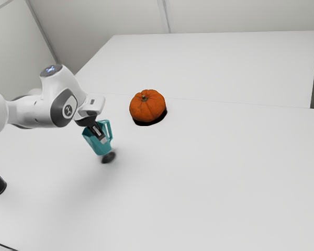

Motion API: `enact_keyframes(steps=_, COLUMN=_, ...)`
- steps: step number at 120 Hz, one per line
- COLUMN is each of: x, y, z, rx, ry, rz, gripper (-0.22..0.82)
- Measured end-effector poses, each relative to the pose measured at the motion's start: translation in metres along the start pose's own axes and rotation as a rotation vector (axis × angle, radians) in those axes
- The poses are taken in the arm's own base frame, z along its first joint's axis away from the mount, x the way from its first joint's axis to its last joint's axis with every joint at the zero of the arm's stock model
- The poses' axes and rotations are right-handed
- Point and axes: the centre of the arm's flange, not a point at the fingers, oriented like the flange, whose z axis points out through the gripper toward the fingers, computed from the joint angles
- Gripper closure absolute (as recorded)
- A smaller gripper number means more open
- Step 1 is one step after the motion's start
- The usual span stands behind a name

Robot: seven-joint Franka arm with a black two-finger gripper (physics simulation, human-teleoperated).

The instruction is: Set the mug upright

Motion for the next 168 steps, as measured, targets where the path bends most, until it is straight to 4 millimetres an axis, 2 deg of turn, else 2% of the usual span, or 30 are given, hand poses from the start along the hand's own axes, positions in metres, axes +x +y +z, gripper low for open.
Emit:
enact_keyframes(steps=26, x=-0.003, y=-0.010, z=0.009, rx=0.031, ry=0.013, rz=-0.062, gripper=0.79)
enact_keyframes(steps=60, x=0.017, y=0.014, z=0.010, rx=0.034, ry=0.033, rz=-0.056, gripper=0.79)
enact_keyframes(steps=80, x=0.018, y=0.019, z=0.014, rx=0.031, ry=0.030, rz=-0.070, gripper=0.78)
enact_keyframes(steps=119, x=0.007, y=0.006, z=0.015, rx=0.026, ry=0.027, rz=-0.119, gripper=0.58)
enact_keyframes(steps=168, x=0.012, y=0.012, z=0.014, rx=0.024, ry=0.030, rz=-0.109, gripper=0.31)
